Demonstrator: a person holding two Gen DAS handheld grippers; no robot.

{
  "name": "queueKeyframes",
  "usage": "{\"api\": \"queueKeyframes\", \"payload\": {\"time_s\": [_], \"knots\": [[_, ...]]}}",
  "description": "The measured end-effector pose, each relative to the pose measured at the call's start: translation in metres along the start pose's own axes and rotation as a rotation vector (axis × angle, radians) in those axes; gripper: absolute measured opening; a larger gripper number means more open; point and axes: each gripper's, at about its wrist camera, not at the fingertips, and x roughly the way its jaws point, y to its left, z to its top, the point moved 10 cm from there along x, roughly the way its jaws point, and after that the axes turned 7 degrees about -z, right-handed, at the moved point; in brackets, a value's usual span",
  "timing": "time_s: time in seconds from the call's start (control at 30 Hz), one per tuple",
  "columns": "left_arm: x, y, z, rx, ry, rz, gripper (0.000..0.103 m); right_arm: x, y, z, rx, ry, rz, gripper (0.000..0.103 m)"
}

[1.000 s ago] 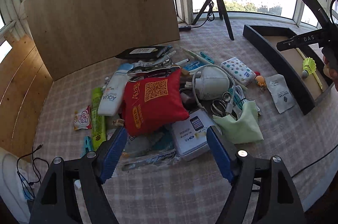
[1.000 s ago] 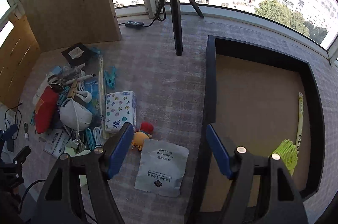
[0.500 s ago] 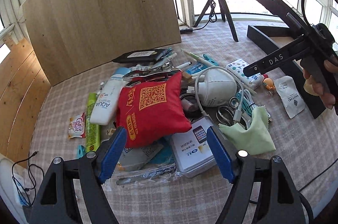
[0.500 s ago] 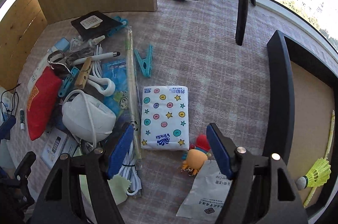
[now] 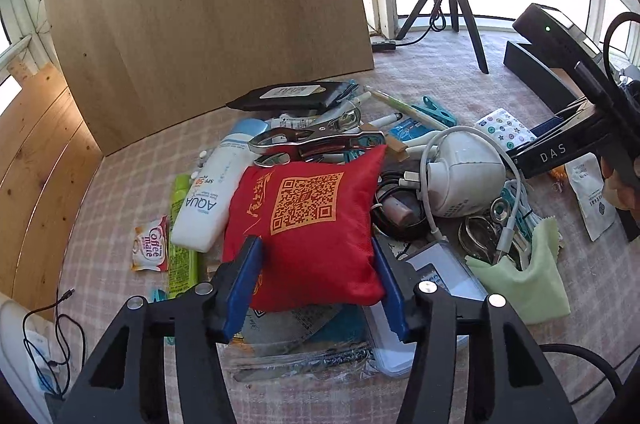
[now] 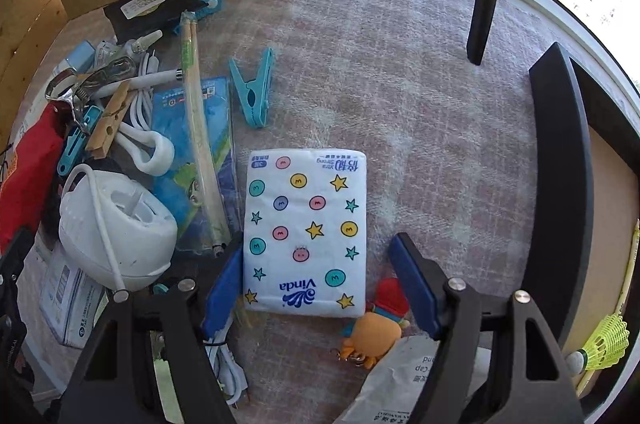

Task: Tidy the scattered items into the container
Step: 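Grasp the red pouch with the left gripper while the right gripper grasps the Vinda tissue pack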

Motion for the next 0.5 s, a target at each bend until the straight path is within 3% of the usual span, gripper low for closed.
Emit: {"api": "queueKeyframes", "payload": {"time_s": [0.1,0.5], "knots": [[-0.003,0.004,0.001,-0.032,-0.009,-0.019,0.040,-0.005,-0.004,0.000,0.020,-0.015,0.012,0.051],[-0.038,0.029,0.016,-0.160,-0.068,-0.084,0.020,-0.042,-0.025,0.000,0.120,-0.109,0.087,0.050]]}}
